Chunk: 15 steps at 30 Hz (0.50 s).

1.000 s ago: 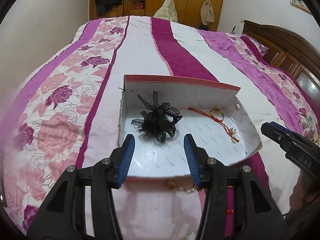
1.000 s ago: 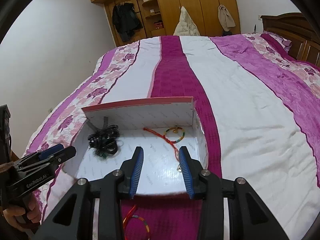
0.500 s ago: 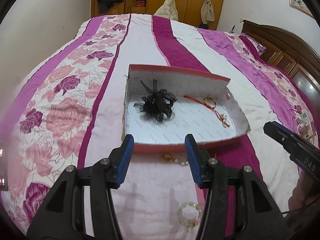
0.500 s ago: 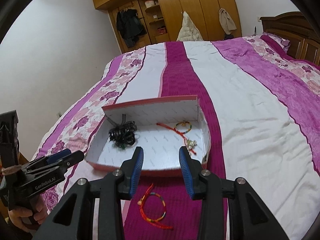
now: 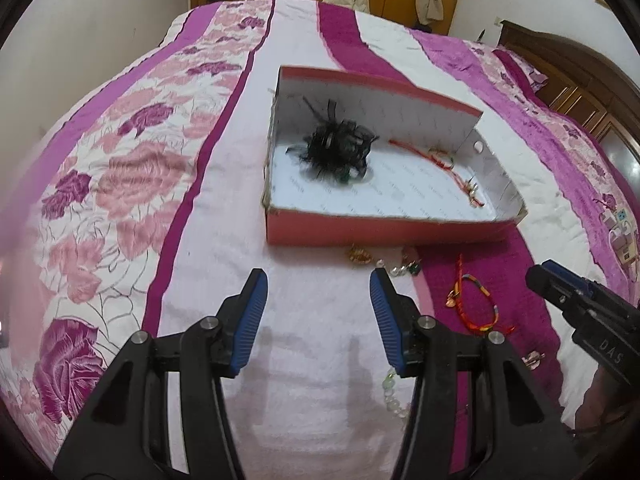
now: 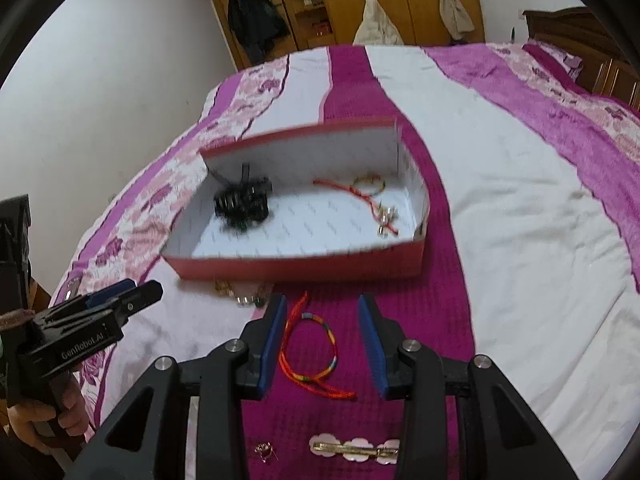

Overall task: Organize jewelry
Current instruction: 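Withdraw both tools from the shoebox back over the bedspread, then grasp the gold pendant chain with the left tool while the right tool grasps the rainbow bracelet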

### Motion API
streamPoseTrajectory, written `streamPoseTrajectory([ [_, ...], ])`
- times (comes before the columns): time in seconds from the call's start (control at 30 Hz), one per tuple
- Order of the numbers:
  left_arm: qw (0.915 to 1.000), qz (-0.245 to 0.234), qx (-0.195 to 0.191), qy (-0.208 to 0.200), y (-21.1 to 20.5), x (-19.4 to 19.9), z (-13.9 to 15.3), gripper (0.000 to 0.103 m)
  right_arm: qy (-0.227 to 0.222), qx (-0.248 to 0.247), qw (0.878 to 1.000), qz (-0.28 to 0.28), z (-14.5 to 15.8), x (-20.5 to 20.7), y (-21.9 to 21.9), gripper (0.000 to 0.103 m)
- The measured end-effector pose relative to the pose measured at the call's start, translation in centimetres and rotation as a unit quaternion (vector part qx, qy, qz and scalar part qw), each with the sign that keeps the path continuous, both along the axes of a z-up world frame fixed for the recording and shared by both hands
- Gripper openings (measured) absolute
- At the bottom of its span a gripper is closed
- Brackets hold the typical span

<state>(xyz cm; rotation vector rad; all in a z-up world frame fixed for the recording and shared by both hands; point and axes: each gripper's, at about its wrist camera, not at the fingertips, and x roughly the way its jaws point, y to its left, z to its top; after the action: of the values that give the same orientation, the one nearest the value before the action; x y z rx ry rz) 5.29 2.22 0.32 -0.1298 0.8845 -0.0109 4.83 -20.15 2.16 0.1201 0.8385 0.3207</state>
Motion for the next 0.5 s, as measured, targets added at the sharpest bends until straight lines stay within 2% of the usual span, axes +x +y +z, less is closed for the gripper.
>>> streamPoseTrajectory([
  [0.5,0.9997,0.003,-0.005,0.025,0.2,0.0,-1.8,0.045,0.062,-0.009,0.998,0.0,-4.8,1.4,0.2,0.039],
])
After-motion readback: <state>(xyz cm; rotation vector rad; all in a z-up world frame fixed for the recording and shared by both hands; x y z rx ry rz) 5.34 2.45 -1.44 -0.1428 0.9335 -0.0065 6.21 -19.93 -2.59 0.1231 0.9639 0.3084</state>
